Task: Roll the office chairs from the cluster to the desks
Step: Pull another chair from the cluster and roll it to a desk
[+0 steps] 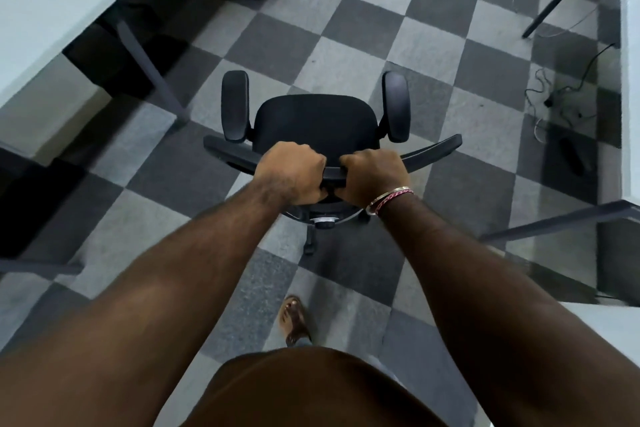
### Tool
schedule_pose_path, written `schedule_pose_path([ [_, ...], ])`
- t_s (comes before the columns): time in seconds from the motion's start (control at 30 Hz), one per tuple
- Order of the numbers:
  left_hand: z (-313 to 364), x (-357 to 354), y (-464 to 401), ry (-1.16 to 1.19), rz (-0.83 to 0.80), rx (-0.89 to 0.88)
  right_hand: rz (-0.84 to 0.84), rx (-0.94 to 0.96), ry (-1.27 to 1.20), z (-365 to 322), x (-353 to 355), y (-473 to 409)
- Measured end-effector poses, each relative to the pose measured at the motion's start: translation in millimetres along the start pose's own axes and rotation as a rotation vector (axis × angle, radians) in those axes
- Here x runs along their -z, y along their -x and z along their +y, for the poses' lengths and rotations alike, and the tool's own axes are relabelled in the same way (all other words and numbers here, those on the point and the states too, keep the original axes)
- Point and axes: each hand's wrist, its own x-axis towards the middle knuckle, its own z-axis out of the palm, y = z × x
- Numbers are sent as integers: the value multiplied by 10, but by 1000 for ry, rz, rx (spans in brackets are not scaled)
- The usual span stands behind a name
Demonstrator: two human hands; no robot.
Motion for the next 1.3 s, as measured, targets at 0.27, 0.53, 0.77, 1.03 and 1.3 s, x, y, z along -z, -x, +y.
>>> schedule_pose_path([
  [0.27,-682,96,-938,-4,28,-24,-9,10,-7,352,-33,-1107],
  [0.53,-1271,248,-2077,5,44,26,24,46,9,897,-83,-2355],
  [0.77,-1841,359,-3268,43,86,126,55,128,-21,1558,-138,-3706],
  [1.03,-2547,516,-4470,74,96,269,47,231,-45,2133,-128,-5258],
  [1.3,-3409,560,-5389,19,60,315,35,312,-38,2334,-77,-6582],
])
